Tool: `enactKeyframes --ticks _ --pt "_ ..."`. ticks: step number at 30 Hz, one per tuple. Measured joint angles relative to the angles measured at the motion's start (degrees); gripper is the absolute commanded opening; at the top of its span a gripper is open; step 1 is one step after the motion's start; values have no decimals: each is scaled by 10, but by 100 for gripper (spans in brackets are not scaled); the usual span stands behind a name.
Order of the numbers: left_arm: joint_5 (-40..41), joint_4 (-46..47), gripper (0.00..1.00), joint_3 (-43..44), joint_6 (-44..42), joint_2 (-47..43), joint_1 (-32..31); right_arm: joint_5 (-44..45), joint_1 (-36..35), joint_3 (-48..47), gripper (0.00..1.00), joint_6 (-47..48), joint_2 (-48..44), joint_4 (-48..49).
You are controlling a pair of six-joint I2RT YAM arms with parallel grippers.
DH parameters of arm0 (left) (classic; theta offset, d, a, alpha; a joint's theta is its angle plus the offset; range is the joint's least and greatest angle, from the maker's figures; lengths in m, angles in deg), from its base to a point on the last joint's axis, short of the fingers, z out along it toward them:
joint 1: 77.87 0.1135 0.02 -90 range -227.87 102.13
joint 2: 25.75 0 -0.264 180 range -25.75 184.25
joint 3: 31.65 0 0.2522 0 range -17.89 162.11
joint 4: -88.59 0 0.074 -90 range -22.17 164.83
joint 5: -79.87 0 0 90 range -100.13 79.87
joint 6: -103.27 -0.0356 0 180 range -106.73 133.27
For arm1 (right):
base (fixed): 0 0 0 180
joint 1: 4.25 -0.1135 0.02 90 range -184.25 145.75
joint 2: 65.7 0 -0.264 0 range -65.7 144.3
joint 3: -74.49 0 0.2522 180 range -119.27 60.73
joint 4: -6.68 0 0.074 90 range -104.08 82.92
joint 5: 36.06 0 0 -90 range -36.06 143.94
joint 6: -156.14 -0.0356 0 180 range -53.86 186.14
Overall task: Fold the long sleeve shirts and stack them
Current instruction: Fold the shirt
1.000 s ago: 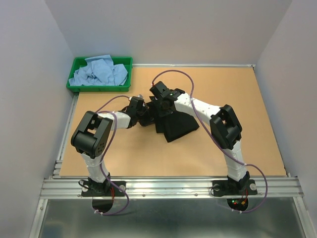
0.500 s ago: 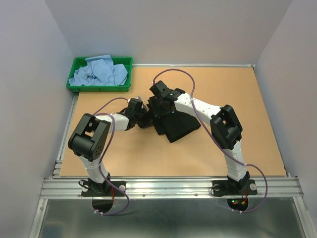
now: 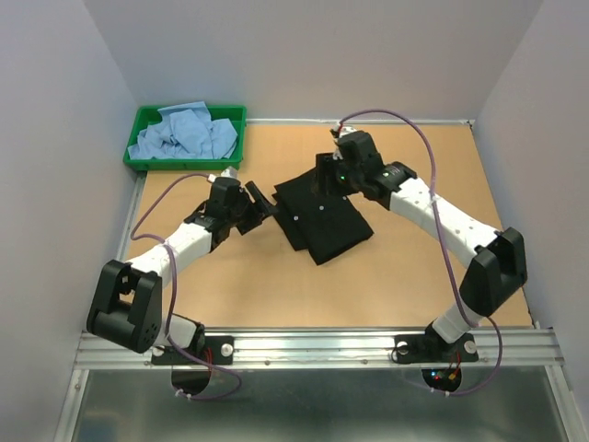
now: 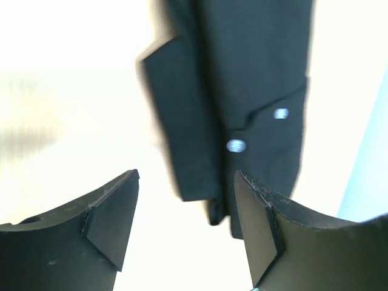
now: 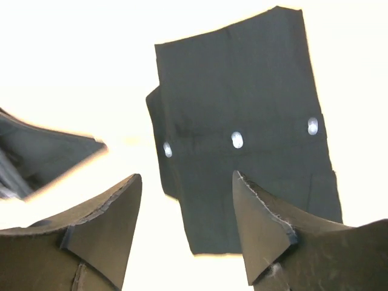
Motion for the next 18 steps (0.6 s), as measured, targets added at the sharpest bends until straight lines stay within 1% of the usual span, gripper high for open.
enactKeyframes --ticks 2,5,6,8,9,12,18 --pt "2 -8 66 15 -4 -14 0 -49 26 66 59 -14 -42 41" --pt "1 -10 61 60 -13 -3 -2 -110 60 161 53 -33 -77 88" --pt "0 -12 59 78 -15 4 -3 -134 68 192 48 -42 -85 102" --pt "-4 -4 57 130 -20 35 -11 -171 78 234 44 -54 -91 118" --pt "-5 -1 54 167 -24 59 -18 -194 78 259 40 -62 -93 135" --pt "-11 21 52 240 -31 117 -35 -242 78 299 34 -80 -99 172" --pt "-42 61 52 319 -43 236 -53 -315 79 358 33 -113 -102 278"
